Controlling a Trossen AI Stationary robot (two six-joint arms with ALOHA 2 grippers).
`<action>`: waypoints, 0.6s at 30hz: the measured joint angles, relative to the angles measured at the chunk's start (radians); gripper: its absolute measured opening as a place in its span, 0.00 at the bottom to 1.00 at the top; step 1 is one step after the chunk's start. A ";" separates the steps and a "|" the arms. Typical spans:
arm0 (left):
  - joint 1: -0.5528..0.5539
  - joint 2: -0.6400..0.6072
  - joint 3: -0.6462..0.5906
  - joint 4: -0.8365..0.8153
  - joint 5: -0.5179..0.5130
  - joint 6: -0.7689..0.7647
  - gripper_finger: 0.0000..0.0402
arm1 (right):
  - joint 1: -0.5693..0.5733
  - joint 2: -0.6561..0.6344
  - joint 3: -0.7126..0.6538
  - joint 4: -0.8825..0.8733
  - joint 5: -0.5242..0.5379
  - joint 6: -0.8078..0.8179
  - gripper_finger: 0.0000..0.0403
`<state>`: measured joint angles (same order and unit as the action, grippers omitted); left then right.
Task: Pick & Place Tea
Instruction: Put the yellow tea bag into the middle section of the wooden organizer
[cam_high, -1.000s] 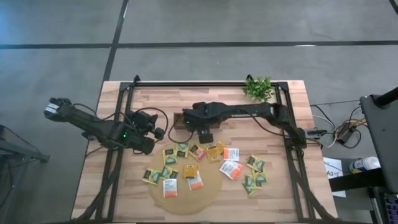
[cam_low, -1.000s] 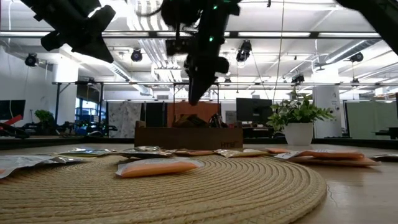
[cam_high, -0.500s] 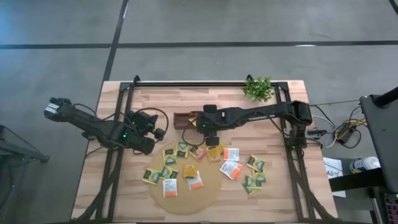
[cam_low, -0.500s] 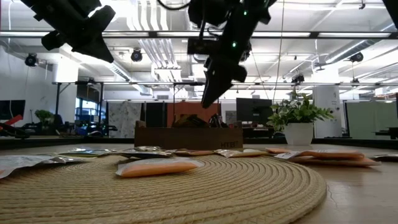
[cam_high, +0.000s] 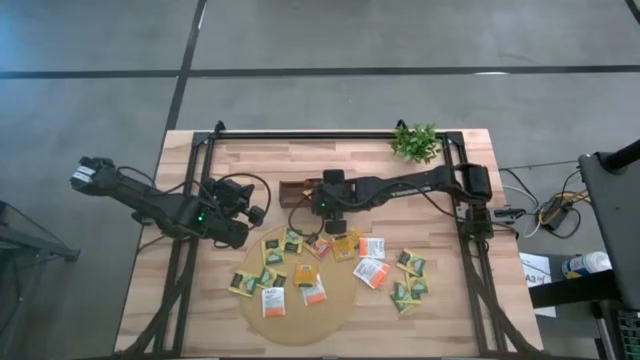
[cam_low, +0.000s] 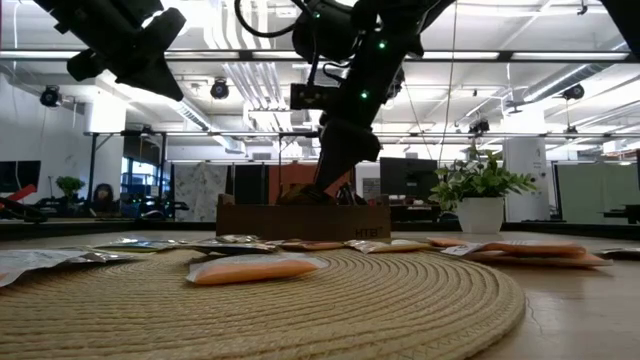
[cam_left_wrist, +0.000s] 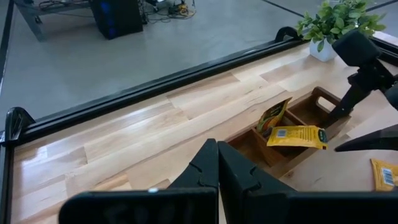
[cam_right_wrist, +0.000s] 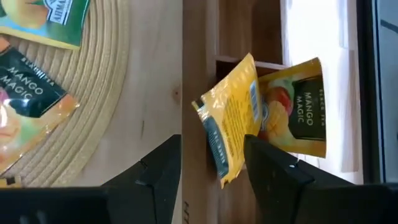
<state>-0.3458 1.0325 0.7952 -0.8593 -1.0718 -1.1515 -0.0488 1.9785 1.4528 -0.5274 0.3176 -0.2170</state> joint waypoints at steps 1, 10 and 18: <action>0.000 0.000 0.000 0.000 0.000 0.000 0.00 | -0.003 0.000 0.000 0.000 0.000 -0.001 0.42; 0.000 0.000 0.000 0.000 0.000 0.000 0.00 | -0.034 0.035 -0.001 0.009 0.000 -0.036 0.42; 0.000 0.000 0.000 0.000 0.000 0.000 0.00 | -0.045 0.028 0.000 0.012 0.000 -0.054 0.35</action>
<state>-0.3458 1.0325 0.7952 -0.8593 -1.0718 -1.1519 -0.0939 2.0068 1.4525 -0.5153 0.3172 -0.2710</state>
